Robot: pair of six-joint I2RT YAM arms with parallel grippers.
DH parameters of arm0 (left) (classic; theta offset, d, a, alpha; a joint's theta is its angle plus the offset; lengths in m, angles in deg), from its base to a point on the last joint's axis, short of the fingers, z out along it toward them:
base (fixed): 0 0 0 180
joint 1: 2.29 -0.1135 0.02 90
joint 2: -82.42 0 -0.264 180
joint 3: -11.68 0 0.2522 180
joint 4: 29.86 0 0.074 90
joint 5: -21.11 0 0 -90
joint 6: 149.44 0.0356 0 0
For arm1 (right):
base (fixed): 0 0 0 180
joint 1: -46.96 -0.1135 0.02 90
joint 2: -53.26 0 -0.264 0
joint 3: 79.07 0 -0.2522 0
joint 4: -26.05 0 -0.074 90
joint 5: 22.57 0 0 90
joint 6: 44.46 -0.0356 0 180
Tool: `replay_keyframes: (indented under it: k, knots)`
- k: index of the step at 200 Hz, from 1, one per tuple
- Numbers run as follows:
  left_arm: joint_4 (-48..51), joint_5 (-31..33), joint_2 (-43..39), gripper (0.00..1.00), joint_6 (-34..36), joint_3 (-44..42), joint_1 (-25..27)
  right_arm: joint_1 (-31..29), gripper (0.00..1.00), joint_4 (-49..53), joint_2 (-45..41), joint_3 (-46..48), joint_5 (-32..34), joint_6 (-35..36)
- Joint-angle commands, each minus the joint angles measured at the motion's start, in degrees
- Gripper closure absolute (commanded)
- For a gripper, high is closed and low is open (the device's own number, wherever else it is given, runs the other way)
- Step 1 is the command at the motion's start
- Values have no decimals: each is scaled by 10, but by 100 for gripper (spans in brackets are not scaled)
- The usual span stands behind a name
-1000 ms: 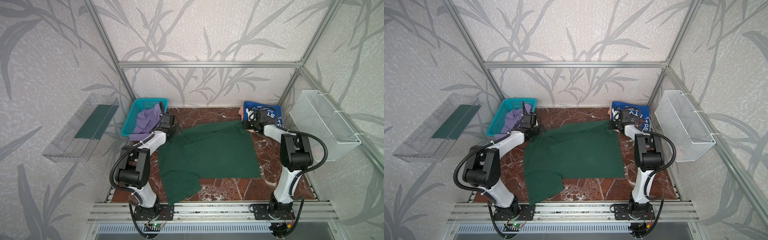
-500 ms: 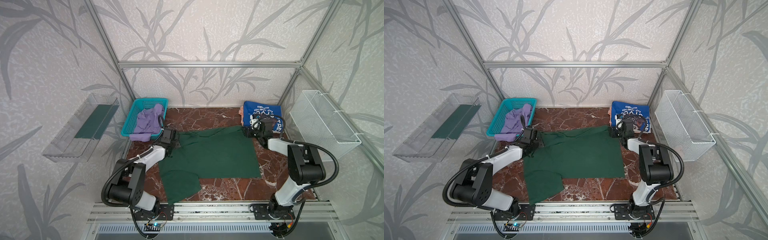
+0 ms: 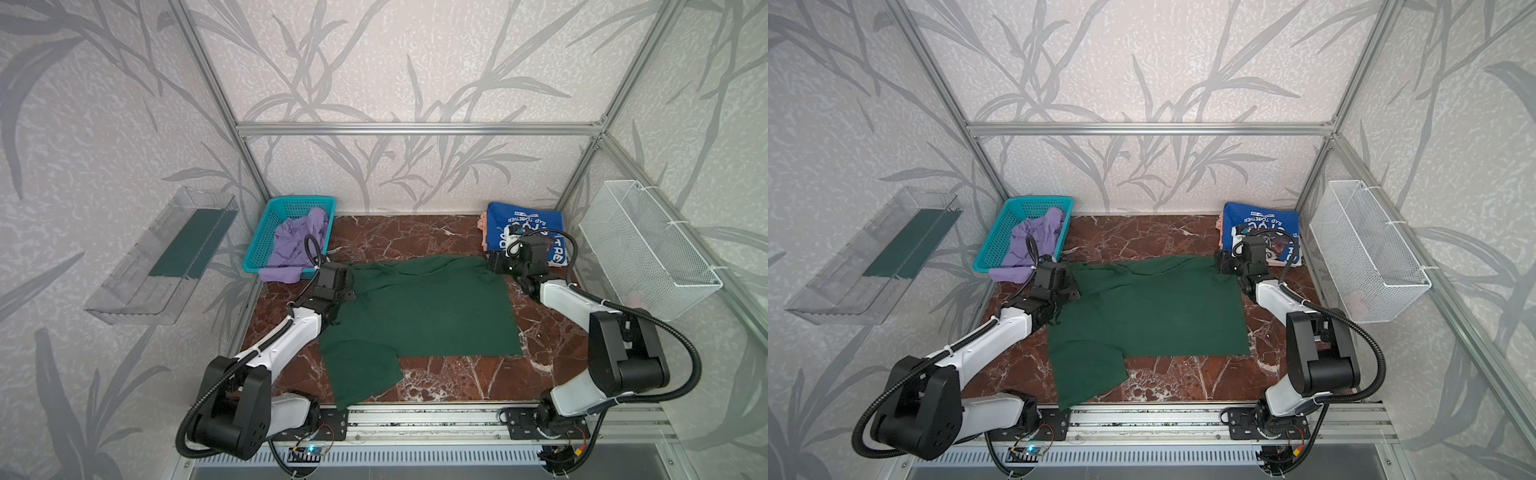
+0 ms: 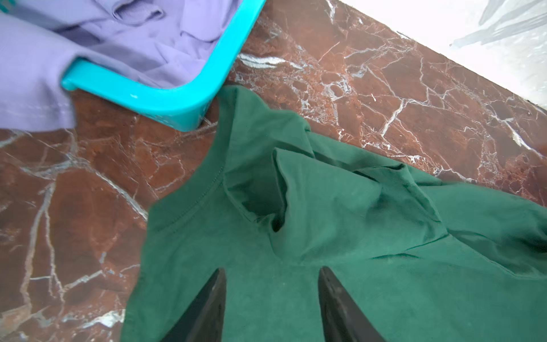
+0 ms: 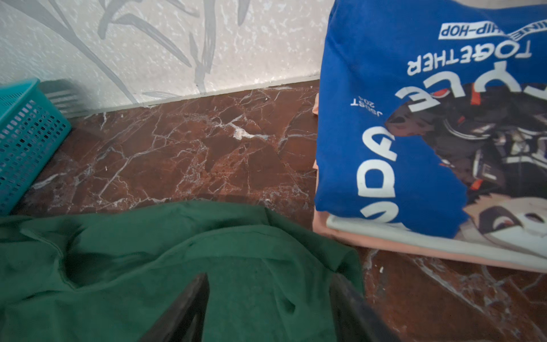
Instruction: Fold and stack the t-shirts
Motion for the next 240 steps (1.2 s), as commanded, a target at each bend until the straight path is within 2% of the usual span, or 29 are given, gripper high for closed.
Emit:
replay_keyframes:
  k: [1,54,125,170,219,240]
  knots:
    - [24,-17,22,45,1,34,4,-4,34,119,27,-49,-8,-35]
    - [25,-70,136,37,17,149,8,-34,34,165,66,-83,-37,-42]
    - [111,-138,380,36,81,384,39,-34,32,187,-5,-8,-8,-52]
    - [163,-87,441,40,107,450,56,-35,32,156,-26,42,-33,-78]
    - [164,-69,444,73,108,453,56,-34,32,167,-20,38,-29,-72]
    - [165,-75,444,80,104,450,57,-34,32,168,-21,37,-23,-74]
